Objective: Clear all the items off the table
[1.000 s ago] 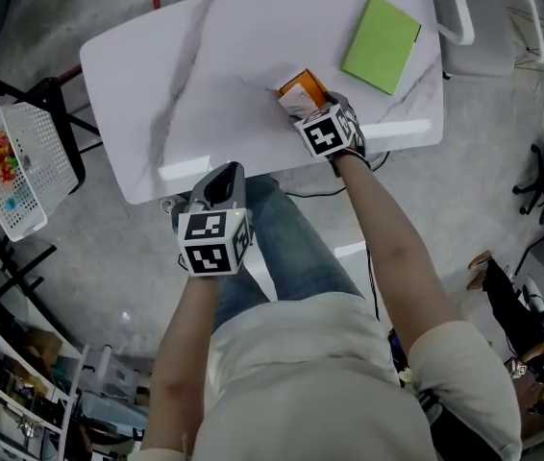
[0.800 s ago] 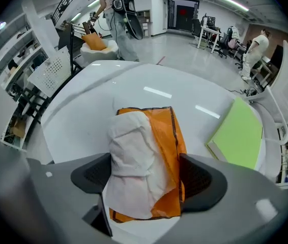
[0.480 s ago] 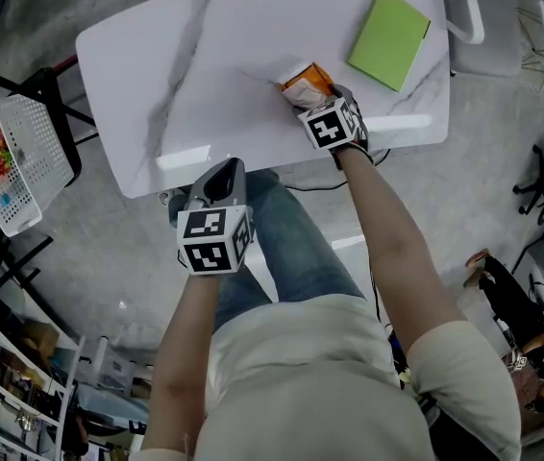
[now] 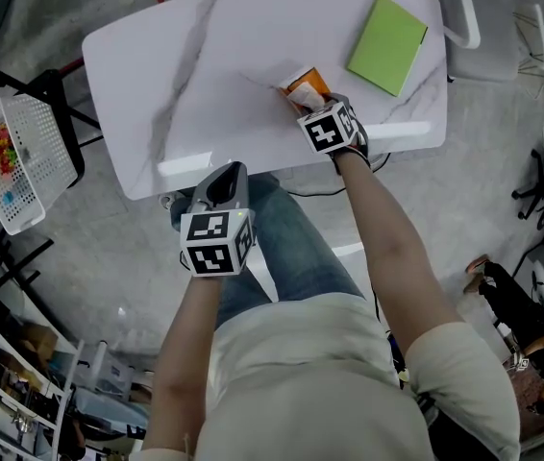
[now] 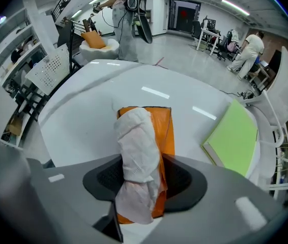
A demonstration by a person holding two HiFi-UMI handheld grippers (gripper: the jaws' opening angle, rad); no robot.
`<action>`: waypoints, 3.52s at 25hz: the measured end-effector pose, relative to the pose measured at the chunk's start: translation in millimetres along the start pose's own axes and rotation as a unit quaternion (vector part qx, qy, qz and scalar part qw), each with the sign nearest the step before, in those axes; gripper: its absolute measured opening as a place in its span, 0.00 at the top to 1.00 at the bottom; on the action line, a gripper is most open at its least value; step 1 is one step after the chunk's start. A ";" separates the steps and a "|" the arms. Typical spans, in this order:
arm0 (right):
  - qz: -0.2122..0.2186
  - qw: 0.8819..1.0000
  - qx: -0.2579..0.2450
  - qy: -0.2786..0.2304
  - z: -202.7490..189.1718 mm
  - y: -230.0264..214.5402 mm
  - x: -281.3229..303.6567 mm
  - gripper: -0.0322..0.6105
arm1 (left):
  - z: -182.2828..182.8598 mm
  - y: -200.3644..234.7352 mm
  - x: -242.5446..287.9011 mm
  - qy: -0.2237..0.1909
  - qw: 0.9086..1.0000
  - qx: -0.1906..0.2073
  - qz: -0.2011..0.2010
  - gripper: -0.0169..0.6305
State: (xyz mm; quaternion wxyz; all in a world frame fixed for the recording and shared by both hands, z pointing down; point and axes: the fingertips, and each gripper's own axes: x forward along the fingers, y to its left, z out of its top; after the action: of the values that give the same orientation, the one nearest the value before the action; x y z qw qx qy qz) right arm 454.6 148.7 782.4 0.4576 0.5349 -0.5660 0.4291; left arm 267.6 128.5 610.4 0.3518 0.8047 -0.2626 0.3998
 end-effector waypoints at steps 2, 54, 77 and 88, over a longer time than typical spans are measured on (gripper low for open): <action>0.000 1.000 0.000 0.001 0.1 0.1 -2.0 0.64 | 0.7 -0.9 -2.2 -0.003 1.000 0.000 -0.001 0.96; 0.014 0.993 -0.067 -0.099 70.1 133.4 -169.9 0.65 | 2.4 85.3 -140.9 -0.084 0.995 -0.031 0.045 0.96; 0.064 0.971 -0.194 -0.126 158.2 322.3 -218.7 0.65 | -16.4 220.1 -264.0 -0.154 0.978 -0.099 0.097 0.96; 0.091 0.955 -0.243 -0.140 200.2 421.2 -221.0 0.65 | -46.9 291.9 -322.1 -0.183 0.965 -0.139 0.129 0.96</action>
State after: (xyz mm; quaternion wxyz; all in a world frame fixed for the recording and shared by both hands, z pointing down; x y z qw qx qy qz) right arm 24.4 25.5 525.4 0.4491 0.4083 -0.7579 0.2391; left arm -134.1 31.0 468.0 0.3517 0.7664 -0.4774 0.2468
